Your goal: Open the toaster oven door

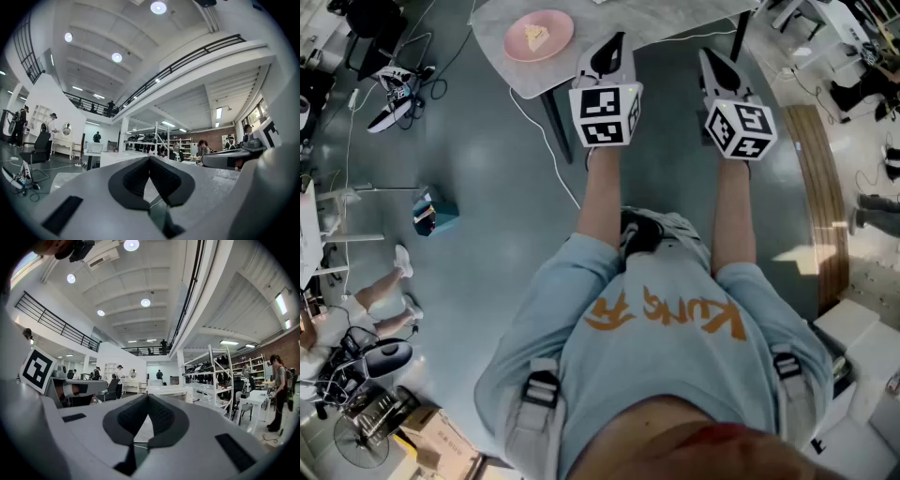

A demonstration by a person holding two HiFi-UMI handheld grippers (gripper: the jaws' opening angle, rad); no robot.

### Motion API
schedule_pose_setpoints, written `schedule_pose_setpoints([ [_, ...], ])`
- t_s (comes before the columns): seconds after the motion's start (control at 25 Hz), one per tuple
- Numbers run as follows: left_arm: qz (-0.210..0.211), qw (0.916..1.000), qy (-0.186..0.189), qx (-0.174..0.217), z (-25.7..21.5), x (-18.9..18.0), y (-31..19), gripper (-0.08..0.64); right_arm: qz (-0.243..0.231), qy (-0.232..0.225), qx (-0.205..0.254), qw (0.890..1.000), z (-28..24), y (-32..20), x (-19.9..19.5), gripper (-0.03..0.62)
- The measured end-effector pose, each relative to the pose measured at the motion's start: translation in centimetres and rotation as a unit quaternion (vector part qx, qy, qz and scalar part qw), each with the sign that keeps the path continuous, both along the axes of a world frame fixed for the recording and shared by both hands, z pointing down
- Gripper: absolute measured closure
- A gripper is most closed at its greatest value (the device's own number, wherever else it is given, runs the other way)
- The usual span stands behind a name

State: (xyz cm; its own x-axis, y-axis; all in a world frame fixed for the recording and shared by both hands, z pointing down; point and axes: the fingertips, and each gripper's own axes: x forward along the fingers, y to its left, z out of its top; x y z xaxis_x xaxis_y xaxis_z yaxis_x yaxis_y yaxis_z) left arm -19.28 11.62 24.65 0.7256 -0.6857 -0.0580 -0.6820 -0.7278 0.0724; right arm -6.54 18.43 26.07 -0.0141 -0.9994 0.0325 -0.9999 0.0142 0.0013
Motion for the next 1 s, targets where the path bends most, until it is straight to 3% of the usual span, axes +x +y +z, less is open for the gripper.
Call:
schedule_pose_setpoints([
  [0.36,0.013,0.9998,-0.016,-0.007,0.9,0.7,-1.2,0.558,0.008,0.000,-0.002,1.000,0.3,-1.8,-0.1,0.594],
  [0.52,0.016,0.9997,-0.018,-0.009,1.2,0.7,-1.5,0.558,0.043,-0.031,0.019,0.998,0.0,-1.9,1.0,0.594],
  [0.8,0.020,0.9996,-0.013,-0.012,1.7,0.7,-2.4,0.558,0.044,-0.018,0.002,0.999,0.4,-2.7,1.0,0.594],
  [1.0,0.007,0.9995,-0.031,-0.007,2.2,0.2,-3.8,0.558,0.040,-0.008,-0.005,0.999,0.6,-3.3,0.8,0.594],
])
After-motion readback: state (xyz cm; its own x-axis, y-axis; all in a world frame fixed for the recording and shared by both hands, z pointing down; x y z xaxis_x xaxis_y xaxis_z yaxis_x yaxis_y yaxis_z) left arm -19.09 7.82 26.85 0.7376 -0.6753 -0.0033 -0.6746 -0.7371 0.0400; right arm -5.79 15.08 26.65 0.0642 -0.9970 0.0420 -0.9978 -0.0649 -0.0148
